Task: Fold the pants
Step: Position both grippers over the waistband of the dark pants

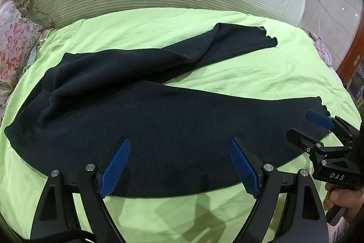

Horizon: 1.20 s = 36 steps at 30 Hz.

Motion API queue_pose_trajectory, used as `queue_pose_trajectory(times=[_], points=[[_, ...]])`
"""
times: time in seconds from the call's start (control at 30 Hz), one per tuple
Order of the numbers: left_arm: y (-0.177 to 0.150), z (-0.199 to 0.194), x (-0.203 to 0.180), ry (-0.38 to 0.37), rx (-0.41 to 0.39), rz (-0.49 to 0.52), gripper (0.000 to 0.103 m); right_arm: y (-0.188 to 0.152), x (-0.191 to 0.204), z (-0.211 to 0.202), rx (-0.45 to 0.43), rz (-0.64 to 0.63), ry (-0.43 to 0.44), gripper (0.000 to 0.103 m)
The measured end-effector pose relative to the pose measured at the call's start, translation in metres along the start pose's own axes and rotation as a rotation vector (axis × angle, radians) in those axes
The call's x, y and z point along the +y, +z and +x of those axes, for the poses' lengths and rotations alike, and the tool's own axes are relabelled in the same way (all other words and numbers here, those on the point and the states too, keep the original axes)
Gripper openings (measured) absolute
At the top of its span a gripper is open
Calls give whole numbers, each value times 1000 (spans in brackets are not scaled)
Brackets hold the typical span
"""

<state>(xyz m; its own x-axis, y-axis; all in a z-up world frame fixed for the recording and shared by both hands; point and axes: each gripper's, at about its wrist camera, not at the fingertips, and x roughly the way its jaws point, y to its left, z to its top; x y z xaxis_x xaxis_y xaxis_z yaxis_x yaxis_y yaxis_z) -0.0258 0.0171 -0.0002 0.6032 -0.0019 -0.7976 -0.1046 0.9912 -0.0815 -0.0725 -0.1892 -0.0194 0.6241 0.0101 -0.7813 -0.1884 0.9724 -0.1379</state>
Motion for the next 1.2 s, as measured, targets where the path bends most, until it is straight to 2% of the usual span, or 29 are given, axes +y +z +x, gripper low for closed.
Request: queue_pose_trajectory(times=[1.2], points=[[-6, 7, -4, -4, 25, 5, 88, -3, -4, -7, -32, 38, 20, 88]])
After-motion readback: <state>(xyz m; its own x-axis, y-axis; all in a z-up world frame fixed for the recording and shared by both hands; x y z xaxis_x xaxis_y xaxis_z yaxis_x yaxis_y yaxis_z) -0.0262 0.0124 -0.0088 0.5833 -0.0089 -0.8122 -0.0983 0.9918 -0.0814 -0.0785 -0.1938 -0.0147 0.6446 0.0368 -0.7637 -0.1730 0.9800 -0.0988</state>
